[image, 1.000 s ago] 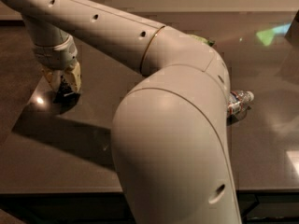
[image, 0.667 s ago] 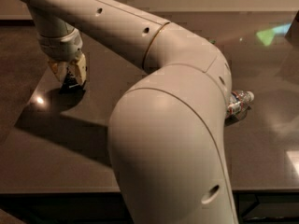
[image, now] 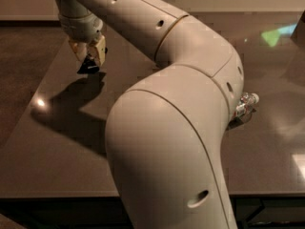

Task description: Move rxbar chocolate near green jalapeno chip bag

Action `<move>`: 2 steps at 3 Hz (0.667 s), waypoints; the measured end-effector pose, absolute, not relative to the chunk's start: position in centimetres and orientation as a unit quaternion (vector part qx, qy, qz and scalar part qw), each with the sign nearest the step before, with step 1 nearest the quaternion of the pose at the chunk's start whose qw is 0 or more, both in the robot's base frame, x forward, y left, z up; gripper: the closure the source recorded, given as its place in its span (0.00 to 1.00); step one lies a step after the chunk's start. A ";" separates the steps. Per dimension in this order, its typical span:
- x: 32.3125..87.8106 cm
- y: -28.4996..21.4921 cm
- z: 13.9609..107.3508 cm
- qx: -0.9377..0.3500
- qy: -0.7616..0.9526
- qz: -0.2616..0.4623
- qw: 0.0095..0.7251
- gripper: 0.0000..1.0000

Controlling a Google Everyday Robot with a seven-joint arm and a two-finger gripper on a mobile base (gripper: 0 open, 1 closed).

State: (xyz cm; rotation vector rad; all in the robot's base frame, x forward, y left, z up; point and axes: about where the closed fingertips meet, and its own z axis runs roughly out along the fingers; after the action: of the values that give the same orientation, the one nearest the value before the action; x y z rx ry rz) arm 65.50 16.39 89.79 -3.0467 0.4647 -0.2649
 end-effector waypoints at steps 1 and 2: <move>67.1 12.7 90.9 -0.976 0.190 -0.101 0.021 1.00; 68.0 8.5 91.4 -0.968 0.227 -0.108 0.012 1.00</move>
Offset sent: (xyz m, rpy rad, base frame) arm -0.0019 -0.1616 0.0250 -0.1589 0.0784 -0.2810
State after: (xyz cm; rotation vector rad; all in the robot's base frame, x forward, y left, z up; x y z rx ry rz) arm 68.00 8.53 91.42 -3.0168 0.7085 -0.3355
